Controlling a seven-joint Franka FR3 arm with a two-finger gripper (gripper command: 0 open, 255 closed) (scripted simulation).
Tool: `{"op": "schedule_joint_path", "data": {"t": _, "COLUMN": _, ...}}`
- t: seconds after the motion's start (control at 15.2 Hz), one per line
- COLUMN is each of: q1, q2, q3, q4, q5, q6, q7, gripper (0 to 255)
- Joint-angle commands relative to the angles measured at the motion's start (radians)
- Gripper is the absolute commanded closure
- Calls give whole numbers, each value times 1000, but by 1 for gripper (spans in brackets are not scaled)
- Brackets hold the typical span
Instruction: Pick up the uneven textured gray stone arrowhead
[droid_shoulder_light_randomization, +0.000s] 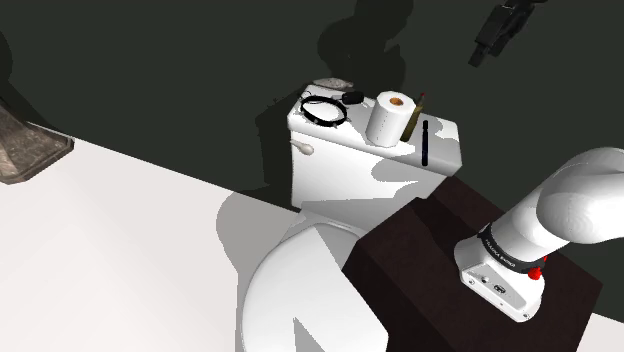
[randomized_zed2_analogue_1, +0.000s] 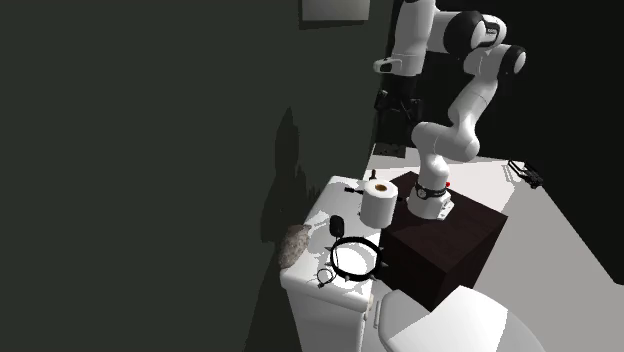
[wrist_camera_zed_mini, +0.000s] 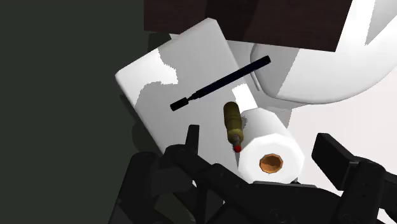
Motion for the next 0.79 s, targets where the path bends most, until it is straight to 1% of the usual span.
{"op": "schedule_joint_path", "data": {"t": 0.0, "q1": 0, "q2": 0, "q3": 0, "q4": 0, "q5": 0, "q6": 0, "q7": 0, "gripper": 0}}
{"op": "schedule_joint_path", "data": {"t": 0.4, "q1": 18, "q2": 163, "q3": 91, "q4": -26, "q5": -165, "q6": 212, "q7": -46, "gripper": 0}}
{"op": "schedule_joint_path", "data": {"t": 0.73, "q1": 7, "q2": 318, "q3": 169, "q4": -25, "q5": -338, "q6": 375, "q7": -38, "gripper": 0}}
